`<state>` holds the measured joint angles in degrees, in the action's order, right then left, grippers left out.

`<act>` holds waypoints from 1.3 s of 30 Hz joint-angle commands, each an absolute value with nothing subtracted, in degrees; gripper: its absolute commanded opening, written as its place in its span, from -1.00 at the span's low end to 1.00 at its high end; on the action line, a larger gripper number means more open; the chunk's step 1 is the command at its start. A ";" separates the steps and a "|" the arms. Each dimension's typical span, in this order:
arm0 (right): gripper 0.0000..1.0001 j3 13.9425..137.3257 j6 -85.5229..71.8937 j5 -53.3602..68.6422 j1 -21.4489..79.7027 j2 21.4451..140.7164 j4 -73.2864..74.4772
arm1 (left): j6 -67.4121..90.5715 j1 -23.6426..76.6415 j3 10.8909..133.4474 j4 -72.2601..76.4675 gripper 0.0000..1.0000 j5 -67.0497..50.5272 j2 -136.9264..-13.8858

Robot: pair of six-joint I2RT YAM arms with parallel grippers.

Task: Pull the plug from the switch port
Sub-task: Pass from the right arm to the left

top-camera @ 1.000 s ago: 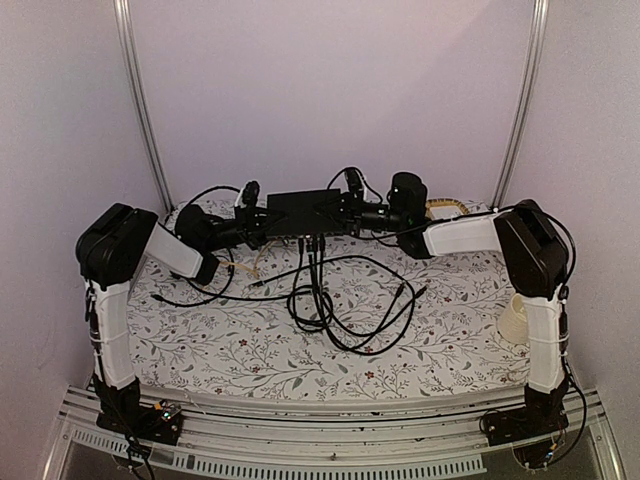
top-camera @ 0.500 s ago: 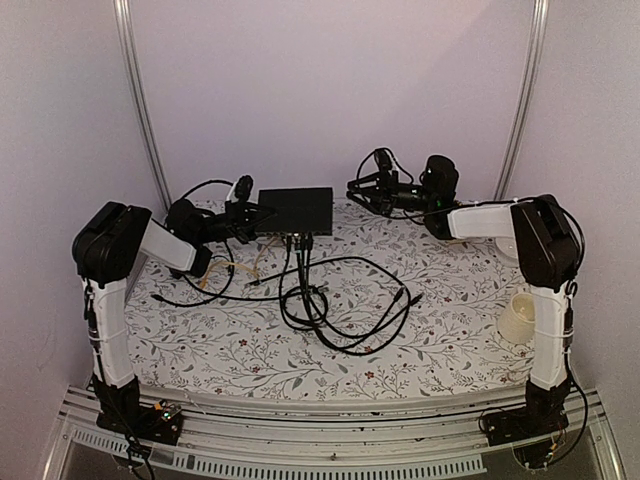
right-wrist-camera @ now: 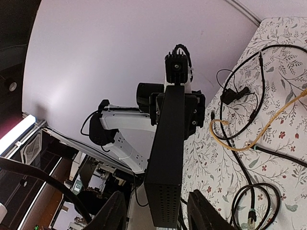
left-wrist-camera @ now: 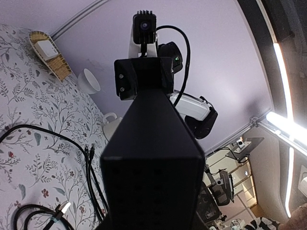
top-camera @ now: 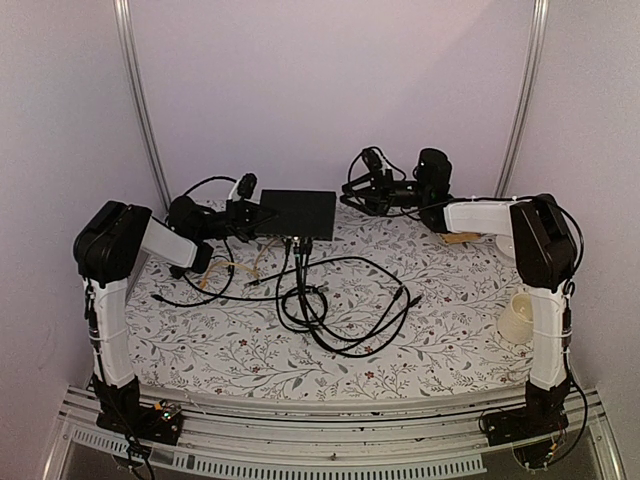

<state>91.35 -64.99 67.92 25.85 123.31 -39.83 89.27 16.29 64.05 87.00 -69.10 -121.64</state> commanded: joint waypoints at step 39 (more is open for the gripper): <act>0.04 93.25 -46.08 67.07 31.44 118.27 -17.93 | 82.63 17.06 65.42 83.41 -1.00 -70.53 -120.15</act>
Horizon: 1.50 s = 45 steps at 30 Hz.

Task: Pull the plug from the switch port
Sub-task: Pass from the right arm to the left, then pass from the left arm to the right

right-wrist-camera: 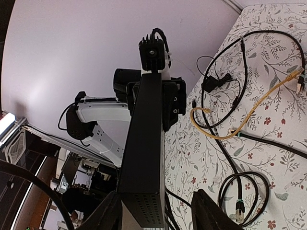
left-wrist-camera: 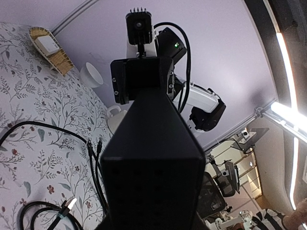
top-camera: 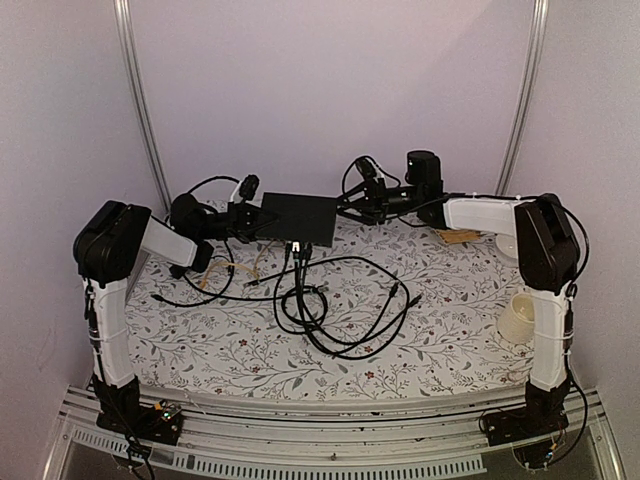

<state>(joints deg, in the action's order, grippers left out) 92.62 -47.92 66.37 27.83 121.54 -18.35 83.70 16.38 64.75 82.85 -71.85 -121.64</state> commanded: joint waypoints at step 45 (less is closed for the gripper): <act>-0.03 106.79 -34.64 65.41 33.82 126.63 2.36 | 81.92 18.94 70.40 78.96 -1.00 -74.56 -121.15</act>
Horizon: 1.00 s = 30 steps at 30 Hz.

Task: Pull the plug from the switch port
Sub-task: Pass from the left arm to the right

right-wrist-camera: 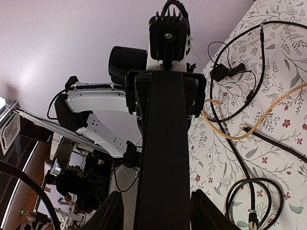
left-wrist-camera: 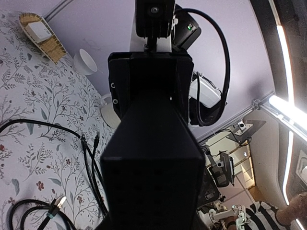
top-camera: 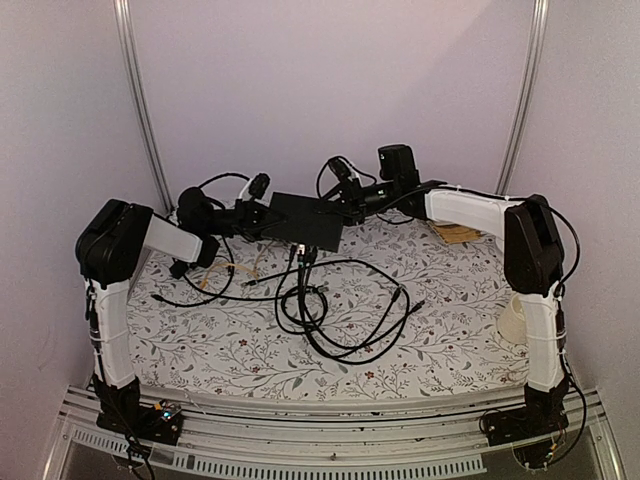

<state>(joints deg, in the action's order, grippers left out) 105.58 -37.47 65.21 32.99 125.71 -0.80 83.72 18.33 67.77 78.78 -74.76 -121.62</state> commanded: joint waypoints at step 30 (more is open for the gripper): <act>-0.97 100.31 -47.86 63.47 33.36 124.68 -13.21 | 72.62 15.46 58.96 72.60 0.03 -64.13 -113.48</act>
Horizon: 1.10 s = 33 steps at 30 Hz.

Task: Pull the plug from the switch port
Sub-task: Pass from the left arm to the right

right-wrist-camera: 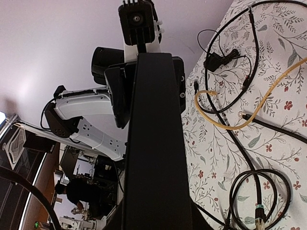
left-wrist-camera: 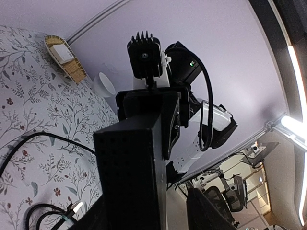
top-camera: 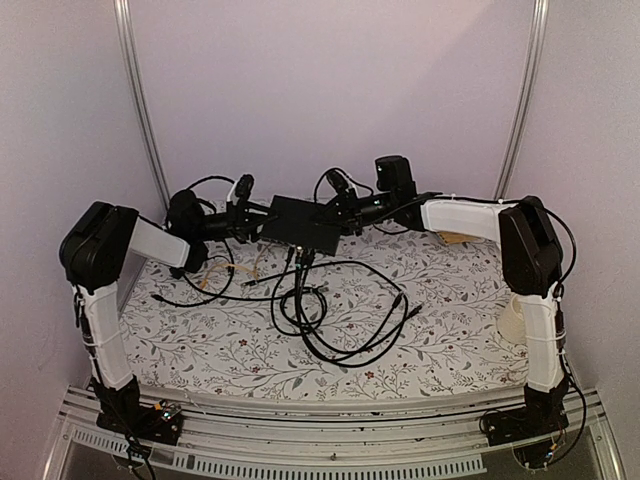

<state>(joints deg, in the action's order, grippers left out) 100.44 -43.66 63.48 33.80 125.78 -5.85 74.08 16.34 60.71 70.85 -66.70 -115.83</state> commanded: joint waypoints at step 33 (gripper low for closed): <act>-0.97 99.58 -55.24 62.40 31.38 125.45 -20.72 | 76.10 25.04 45.80 88.50 0.01 -56.23 -110.56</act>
